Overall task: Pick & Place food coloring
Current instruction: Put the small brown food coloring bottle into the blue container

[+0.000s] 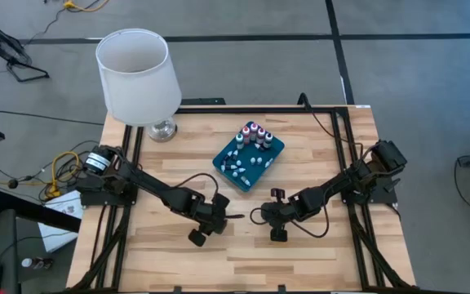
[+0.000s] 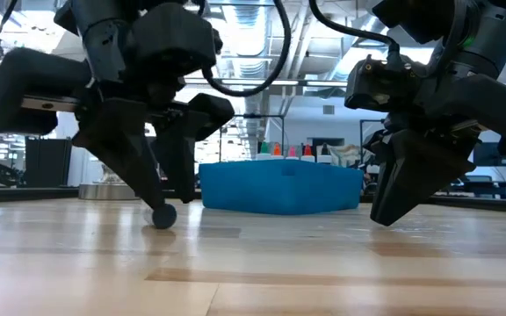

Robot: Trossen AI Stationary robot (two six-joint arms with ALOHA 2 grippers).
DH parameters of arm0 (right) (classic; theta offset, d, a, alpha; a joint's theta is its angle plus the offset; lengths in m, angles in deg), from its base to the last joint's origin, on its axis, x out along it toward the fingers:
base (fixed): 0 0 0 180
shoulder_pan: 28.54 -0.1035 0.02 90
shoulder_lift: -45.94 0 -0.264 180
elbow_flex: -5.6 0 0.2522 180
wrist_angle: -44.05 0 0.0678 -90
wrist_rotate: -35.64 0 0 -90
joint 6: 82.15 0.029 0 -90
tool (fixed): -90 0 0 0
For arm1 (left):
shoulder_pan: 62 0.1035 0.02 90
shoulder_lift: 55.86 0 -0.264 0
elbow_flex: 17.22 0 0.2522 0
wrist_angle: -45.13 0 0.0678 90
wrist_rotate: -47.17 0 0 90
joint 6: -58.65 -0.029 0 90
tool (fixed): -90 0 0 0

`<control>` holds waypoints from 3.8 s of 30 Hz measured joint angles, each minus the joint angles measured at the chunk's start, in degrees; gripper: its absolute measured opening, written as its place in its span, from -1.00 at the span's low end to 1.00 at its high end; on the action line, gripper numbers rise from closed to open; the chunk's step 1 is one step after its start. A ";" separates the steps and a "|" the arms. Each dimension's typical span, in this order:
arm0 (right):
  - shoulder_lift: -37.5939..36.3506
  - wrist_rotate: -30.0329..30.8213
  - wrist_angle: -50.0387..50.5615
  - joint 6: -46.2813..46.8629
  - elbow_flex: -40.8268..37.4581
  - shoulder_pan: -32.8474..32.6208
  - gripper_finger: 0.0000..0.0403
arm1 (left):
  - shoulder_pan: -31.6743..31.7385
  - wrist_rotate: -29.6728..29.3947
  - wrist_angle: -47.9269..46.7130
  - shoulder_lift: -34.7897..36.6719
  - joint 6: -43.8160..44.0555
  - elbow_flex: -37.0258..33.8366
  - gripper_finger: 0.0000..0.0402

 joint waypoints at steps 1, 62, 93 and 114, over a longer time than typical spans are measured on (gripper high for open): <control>0.00 0.00 0.02 0.00 0.00 0.00 -0.71 | 0.19 0.28 -0.48 0.00 0.03 0.00 -0.36; 0.00 0.04 -0.57 0.42 0.02 -0.02 -0.71 | 1.36 -0.78 -13.86 -2.67 10.71 5.16 -0.36; 0.02 -1.25 -1.51 0.44 0.02 -0.02 -0.71 | 1.51 -2.10 -19.02 -3.76 6.79 5.60 -0.36; 0.02 -1.24 -1.49 0.44 0.02 -0.02 -0.71 | 1.58 -1.15 -19.22 -3.78 8.27 5.49 -0.55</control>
